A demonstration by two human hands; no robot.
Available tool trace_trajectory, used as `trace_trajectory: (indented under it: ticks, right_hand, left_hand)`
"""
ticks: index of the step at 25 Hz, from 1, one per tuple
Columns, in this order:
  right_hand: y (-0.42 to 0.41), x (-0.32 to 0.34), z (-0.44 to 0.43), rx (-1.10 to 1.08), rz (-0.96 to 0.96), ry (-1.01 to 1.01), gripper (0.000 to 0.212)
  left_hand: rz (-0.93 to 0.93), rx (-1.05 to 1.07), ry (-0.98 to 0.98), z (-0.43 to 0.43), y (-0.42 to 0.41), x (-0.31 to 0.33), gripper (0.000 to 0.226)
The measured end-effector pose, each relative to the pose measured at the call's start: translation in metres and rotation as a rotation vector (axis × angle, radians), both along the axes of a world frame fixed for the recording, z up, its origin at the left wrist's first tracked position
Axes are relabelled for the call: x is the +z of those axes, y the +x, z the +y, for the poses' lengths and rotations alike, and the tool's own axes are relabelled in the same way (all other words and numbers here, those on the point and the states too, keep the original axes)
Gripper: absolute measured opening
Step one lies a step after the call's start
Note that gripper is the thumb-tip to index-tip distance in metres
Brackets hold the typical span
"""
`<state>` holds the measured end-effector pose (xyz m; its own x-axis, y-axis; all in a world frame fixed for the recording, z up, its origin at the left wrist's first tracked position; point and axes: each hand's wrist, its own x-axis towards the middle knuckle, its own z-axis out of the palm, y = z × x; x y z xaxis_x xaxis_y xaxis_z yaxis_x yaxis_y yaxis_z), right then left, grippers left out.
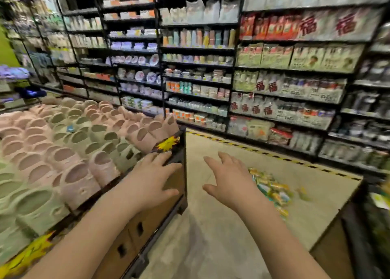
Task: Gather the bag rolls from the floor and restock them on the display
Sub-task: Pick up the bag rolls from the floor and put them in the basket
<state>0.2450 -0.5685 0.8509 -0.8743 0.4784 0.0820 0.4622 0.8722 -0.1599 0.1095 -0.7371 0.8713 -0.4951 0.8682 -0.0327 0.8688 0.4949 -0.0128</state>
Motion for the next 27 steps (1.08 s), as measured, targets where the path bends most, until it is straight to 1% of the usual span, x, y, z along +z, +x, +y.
trace_trajectory:
  ticks: [6,9,12,14,16,20,24,27]
  right_hand:
    - [0.061,-0.002,0.153,-0.208,-0.027,-0.061,0.076]
    - [0.076,-0.012,0.210,-0.299,-0.008,-0.118,0.076]
    - [0.072,-0.033,0.255,-0.380,-0.013,-0.146,0.078]
    - [0.056,-0.048,0.289,-0.437,0.010,-0.148,0.082]
    - [0.028,-0.060,0.330,-0.460,0.012,-0.142,0.082]
    - [-0.041,-0.079,0.422,-0.478,-0.069,-0.150,0.079]
    - [-0.105,-0.085,0.510,-0.516,-0.136,-0.180,0.078]
    - [-0.133,-0.094,0.572,-0.557,-0.189,-0.198,0.078]
  left_hand:
    - [-0.048,-0.211,0.012,0.193,0.031,-0.013,0.071]
    - [-0.081,-0.275,-0.001,0.265,0.035,-0.025,0.070]
    - [-0.091,-0.334,-0.036,0.322,0.021,-0.043,0.070]
    - [-0.099,-0.360,-0.051,0.363,0.002,-0.057,0.070]
    - [-0.104,-0.387,-0.054,0.412,-0.026,-0.070,0.069]
    - [-0.119,-0.423,-0.063,0.513,-0.097,-0.092,0.070]
    - [-0.144,-0.469,-0.108,0.605,-0.171,-0.108,0.070]
    - [-0.173,-0.492,-0.172,0.668,-0.215,-0.130,0.070]
